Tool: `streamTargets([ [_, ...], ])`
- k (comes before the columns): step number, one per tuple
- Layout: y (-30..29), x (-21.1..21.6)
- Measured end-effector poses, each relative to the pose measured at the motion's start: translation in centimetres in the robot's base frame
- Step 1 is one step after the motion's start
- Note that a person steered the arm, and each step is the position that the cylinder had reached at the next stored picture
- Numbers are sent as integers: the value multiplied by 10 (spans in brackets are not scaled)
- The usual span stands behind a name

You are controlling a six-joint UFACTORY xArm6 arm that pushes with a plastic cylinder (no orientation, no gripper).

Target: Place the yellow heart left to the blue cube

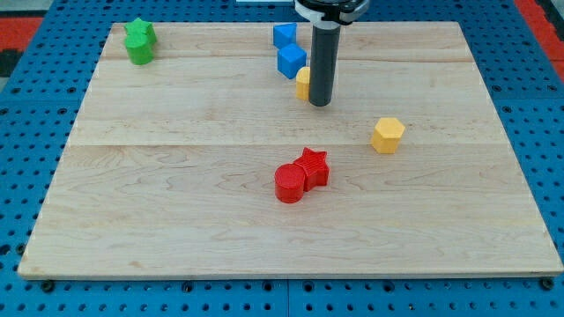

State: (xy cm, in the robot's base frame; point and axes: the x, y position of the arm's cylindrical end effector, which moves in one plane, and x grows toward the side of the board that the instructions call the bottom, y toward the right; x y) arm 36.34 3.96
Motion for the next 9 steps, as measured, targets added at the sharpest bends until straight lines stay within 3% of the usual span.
streamTargets([
  [1, -73, -5],
  [2, -77, -4],
  [3, -18, 15],
  [4, 23, -19],
  [6, -74, -18],
  [8, -121, -19],
  [9, -82, -34],
])
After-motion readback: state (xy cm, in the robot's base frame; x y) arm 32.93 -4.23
